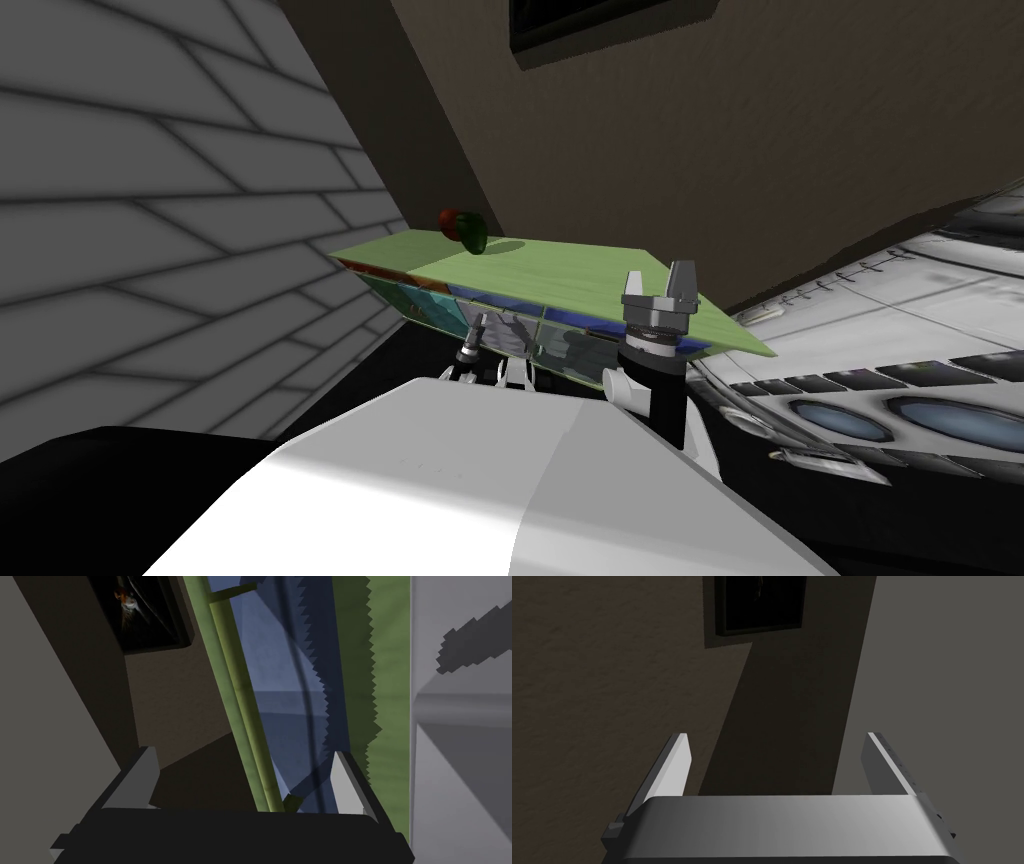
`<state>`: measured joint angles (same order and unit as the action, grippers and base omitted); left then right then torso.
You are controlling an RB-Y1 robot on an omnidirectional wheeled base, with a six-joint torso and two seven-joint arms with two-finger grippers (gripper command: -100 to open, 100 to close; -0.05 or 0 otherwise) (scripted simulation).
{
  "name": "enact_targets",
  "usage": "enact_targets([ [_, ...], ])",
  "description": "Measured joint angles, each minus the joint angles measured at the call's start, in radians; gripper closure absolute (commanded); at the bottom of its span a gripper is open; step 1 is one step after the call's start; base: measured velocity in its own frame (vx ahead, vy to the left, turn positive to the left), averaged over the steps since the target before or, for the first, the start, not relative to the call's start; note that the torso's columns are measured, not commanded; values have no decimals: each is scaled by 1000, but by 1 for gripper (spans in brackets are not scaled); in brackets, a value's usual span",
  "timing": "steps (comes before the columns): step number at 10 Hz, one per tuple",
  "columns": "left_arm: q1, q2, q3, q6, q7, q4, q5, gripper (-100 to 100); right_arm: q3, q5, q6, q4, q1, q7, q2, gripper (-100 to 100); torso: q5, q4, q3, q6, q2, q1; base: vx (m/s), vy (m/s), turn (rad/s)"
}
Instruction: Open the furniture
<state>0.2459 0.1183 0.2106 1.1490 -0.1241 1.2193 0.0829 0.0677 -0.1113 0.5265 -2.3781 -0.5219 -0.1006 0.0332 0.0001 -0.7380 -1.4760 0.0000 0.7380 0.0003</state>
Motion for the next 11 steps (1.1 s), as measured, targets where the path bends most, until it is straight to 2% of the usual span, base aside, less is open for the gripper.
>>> enact_targets([
  [3,1,-60,7,-4,1,4,-3,-100,0,0,0,0,0,0,0,0,1,0,-1,0,-1,5,-11,-50,0],
  [4,0,-62,7,-4,1,4,-3,-100,0,0,0,0,0,0,0,0,1,0,-1,0,-1,4,-10,-6,7],
  [9,-58,-71,-2,-99,3,43,-2,-100,0,0,0,0,0,0,0,0,0,0,0,0,0,0,-16,-4,5],
  [10,-59,-71,-3,-102,3,43,-2,100,0,0,0,0,0,0,0,0,0,0,0,0,0,0,9,4,-8],
  [11,-45,-71,1,-89,2,41,-2,100,0,0,0,0,0,0,0,0,0,0,-1,0,-1,0,17,5,-8],
])
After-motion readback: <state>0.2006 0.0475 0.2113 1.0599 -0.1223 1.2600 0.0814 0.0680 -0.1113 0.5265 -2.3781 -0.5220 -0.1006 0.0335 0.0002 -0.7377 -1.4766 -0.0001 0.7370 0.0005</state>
